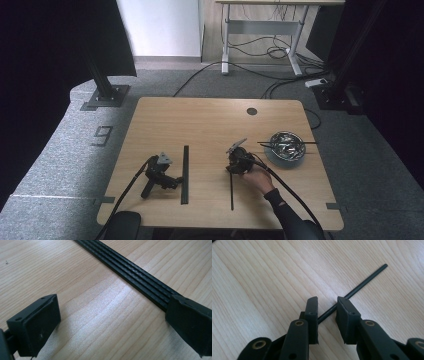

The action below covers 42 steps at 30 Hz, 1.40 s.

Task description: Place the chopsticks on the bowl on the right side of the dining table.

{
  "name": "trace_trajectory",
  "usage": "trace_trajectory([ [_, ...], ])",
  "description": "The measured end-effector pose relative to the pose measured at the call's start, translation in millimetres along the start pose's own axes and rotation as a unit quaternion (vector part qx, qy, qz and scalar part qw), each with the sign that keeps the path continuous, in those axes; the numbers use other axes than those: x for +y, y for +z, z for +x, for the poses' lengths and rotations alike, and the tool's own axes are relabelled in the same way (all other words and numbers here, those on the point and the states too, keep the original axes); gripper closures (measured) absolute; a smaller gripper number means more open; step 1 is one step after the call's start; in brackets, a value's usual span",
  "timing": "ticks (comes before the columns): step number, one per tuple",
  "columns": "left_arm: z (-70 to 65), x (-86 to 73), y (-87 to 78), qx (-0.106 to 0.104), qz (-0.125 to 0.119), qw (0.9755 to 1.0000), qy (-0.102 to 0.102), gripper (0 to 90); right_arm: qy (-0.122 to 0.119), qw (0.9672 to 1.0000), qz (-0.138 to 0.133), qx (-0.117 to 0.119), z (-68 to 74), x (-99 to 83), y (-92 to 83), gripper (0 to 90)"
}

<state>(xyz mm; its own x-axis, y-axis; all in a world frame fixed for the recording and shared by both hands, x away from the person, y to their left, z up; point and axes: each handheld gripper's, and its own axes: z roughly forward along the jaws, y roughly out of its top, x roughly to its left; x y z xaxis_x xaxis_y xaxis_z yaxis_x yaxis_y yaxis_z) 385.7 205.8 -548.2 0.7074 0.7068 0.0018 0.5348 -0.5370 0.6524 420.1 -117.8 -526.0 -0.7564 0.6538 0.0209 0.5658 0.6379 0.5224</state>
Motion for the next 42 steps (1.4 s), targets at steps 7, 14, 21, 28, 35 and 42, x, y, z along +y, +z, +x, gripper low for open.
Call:
trace_trajectory([
  [7, 0.0, 0.0, -0.1, 0.000, 0.001, 1.0000, 0.000, 0.0, -0.001, 1.0000, 0.009, -0.002, -3.9, -5.6, -4.7, 76.0],
  [14, -0.1, 0.0, 0.0, 0.000, 0.000, 1.0000, -0.001, 0.0, 0.006, 0.9999, 0.008, -0.003, -8.9, -14.2, -9.7, 76.0],
  [21, 0.0, 0.0, 0.0, 0.000, 0.000, 1.0000, 0.000, 0.0, 0.008, 0.9999, 0.004, -0.005, -12.3, -20.0, -12.8, 75.9],
  [28, 0.0, 0.0, 0.0, 0.000, 0.000, 1.0000, 0.000, 0.0, 0.014, 0.9998, 0.003, -0.012, -15.3, -27.3, -16.9, 71.3],
  [35, 0.0, 0.0, 0.0, 0.000, 0.000, 1.0000, 0.000, 0.0, 0.024, 0.9995, -0.001, -0.018, -22.1, -38.4, -23.0, 70.1],
  [42, 0.0, 0.0, 0.0, 0.000, 0.000, 1.0000, 0.000, 0.0, 0.029, 0.9994, 0.002, -0.018, -24.9, -49.0, -29.9, 76.3],
])
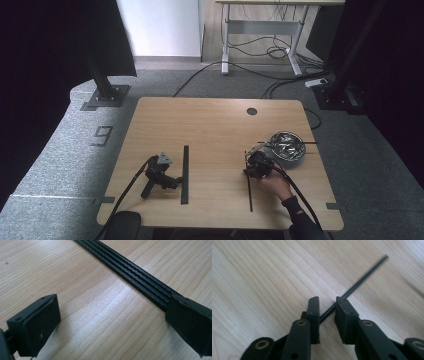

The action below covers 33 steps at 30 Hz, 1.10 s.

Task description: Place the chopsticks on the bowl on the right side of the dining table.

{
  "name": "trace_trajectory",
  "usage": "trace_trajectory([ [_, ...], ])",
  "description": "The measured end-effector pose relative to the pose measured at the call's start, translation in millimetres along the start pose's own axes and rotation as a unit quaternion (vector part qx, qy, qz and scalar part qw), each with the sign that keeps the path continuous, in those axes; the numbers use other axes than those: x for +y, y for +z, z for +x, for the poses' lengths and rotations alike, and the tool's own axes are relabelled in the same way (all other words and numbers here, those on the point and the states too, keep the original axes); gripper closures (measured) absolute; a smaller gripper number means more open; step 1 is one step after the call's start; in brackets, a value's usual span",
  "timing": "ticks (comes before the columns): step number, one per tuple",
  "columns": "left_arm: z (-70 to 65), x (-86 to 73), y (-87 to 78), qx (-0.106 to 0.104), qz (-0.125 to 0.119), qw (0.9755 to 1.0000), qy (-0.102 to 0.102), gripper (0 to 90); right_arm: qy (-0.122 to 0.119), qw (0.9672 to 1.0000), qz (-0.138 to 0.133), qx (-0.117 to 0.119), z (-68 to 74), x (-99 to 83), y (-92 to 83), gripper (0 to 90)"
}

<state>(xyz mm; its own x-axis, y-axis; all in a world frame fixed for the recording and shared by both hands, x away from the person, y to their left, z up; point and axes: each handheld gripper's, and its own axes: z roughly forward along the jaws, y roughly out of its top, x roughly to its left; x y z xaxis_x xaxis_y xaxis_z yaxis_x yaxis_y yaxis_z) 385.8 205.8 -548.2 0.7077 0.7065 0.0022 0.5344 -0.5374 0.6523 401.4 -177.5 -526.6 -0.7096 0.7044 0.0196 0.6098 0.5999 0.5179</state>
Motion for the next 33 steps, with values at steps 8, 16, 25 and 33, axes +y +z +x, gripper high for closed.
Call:
trace_trajectory([
  [8, 0.0, 0.0, 0.0, 0.000, 0.000, 1.0000, 0.000, 0.0, 0.001, 0.9999, 0.014, -0.007, -7.6, -12.2, -9.3, 85.1],
  [16, 0.1, 0.0, -0.1, 0.000, 0.001, 1.0000, 0.001, 0.0, 0.011, 0.9993, 0.032, -0.014, -20.1, -18.6, -15.7, 85.7],
  [25, 0.0, 0.0, 0.0, 0.000, 0.000, 1.0000, 0.000, 0.0, -0.005, 0.9981, 0.057, -0.025, -20.2, -11.1, -17.4, 67.7],
  [33, 0.0, 0.0, 0.0, 0.000, 0.000, 1.0000, 0.000, 0.0, -0.004, 0.9963, 0.086, -0.004, -23.2, -1.5, -24.7, 54.3],
])
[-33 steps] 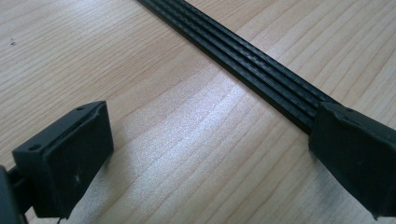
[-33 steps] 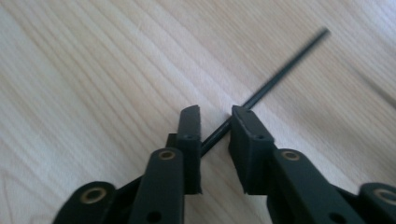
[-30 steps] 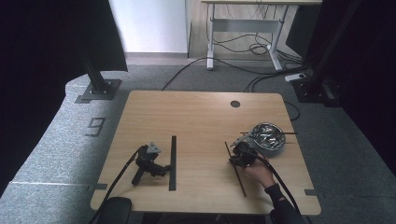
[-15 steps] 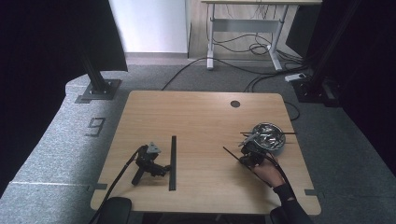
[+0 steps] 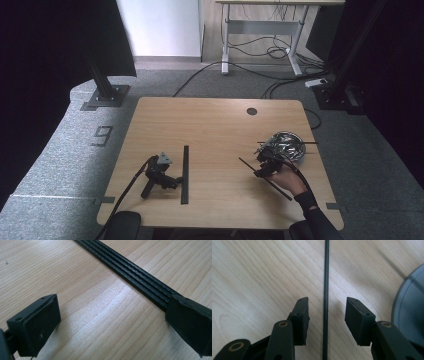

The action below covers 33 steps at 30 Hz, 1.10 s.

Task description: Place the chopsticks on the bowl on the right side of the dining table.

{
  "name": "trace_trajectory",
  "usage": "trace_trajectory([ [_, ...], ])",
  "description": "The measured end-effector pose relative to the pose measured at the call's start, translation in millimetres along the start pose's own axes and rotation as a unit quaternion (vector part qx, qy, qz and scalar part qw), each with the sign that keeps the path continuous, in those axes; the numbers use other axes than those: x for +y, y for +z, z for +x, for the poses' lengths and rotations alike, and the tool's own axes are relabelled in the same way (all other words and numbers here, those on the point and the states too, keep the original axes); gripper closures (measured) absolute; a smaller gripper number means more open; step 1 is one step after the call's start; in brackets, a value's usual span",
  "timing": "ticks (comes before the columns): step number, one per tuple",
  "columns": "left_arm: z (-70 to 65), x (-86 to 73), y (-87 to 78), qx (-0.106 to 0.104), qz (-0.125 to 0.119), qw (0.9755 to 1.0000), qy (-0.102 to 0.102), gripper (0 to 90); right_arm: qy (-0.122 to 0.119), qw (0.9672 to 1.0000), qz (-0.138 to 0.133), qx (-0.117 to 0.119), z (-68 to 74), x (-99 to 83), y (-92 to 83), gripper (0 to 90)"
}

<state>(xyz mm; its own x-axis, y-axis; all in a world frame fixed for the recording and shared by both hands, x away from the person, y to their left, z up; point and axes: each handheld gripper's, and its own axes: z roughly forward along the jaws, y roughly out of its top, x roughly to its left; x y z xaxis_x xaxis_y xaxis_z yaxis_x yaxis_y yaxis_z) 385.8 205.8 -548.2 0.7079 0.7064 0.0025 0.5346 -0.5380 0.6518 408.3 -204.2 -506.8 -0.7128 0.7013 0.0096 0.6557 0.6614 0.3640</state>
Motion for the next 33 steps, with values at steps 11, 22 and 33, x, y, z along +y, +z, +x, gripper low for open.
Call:
trace_trajectory([
  [11, 0.0, 0.0, 0.0, 0.000, 0.000, 1.0000, 0.000, 0.0, -0.001, 0.9981, 0.061, 0.005, -5.0, 0.7, 8.5, 69.7],
  [22, 0.0, 0.0, 0.0, 0.000, 0.000, 1.0000, 0.000, 0.0, -0.004, 0.9919, 0.126, 0.011, -4.7, 14.8, 11.6, 82.6],
  [33, 0.0, 0.0, 0.0, 0.000, 0.000, 1.0000, 0.000, 0.0, -0.004, 0.9916, 0.127, 0.024, -8.1, 13.7, 11.3, 85.4],
])
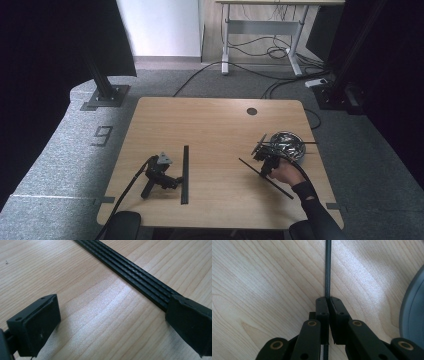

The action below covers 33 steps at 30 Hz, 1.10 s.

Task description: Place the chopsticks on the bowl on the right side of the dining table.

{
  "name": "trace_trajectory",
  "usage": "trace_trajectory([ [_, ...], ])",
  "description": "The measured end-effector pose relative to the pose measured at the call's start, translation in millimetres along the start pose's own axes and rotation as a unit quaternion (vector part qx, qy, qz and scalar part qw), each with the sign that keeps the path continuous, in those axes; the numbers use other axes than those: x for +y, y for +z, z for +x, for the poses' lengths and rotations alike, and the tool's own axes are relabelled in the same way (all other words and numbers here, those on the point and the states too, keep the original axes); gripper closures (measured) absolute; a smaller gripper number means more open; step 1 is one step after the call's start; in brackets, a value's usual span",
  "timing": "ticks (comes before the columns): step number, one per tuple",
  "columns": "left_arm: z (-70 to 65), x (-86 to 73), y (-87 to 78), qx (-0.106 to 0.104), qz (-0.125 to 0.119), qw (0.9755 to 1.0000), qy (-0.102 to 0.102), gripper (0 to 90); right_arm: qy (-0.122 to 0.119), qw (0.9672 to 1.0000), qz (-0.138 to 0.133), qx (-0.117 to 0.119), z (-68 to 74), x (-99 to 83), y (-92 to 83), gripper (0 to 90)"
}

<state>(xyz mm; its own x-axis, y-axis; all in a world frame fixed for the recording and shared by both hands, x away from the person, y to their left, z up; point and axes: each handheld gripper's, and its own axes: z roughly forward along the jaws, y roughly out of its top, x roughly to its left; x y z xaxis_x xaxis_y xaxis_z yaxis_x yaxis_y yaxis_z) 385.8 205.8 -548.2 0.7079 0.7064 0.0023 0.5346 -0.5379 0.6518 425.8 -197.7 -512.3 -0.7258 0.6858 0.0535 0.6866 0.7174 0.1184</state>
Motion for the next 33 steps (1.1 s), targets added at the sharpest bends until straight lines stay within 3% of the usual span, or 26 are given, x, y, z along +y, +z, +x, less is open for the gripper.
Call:
trace_trajectory([
  [12, 0.0, 0.0, 0.0, 0.000, 0.000, 1.0000, 0.000, 0.0, -0.007, 0.9996, -0.027, 0.001, -0.6, -5.8, -5.1, 85.5],
  [33, 0.1, 0.0, 0.0, 0.000, 0.000, 1.0000, 0.001, 0.0, -0.013, 0.9962, -0.087, 0.001, 2.1, -11.8, -65.0, 85.5],
])
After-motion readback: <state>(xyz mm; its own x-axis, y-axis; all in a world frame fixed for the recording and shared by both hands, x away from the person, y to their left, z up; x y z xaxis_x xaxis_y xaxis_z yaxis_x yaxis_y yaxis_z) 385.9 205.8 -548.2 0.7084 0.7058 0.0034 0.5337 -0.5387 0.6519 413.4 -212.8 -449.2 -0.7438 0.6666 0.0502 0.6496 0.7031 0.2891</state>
